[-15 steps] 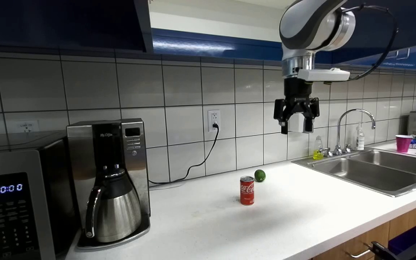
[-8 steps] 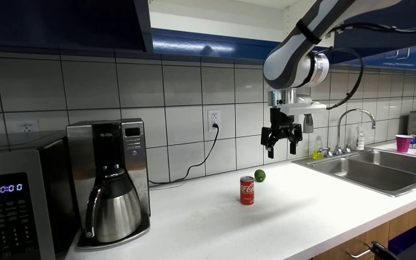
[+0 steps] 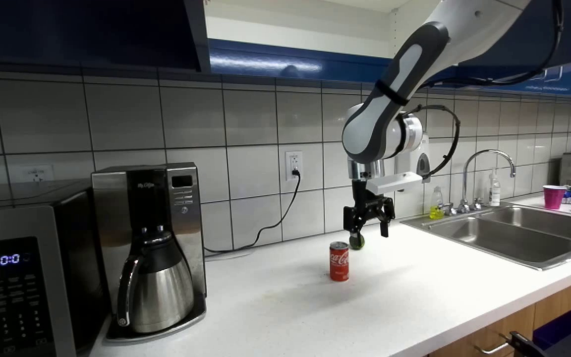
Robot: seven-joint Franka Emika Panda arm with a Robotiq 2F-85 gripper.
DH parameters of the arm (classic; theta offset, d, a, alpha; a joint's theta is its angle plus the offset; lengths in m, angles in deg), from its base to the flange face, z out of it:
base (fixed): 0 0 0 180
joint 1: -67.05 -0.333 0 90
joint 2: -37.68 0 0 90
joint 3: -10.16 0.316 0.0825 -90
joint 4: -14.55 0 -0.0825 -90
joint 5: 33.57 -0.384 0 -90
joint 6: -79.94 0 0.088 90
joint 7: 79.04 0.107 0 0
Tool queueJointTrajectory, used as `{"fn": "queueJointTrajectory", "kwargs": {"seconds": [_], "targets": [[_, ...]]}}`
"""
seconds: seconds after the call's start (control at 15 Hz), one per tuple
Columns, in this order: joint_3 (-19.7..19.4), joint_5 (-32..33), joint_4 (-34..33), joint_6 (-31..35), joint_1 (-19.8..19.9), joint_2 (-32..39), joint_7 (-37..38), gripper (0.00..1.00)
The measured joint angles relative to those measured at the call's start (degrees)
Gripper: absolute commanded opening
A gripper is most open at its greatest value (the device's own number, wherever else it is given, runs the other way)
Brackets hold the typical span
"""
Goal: Put the red can inside the cabinet
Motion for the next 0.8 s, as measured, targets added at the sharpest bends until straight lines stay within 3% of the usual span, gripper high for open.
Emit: {"fn": "queueJointTrajectory", "kwargs": {"seconds": [0.8], "targets": [[-2.7, 6.7, -2.4, 18.0, -1.5, 16.6, 5.9, 1.00]]}}
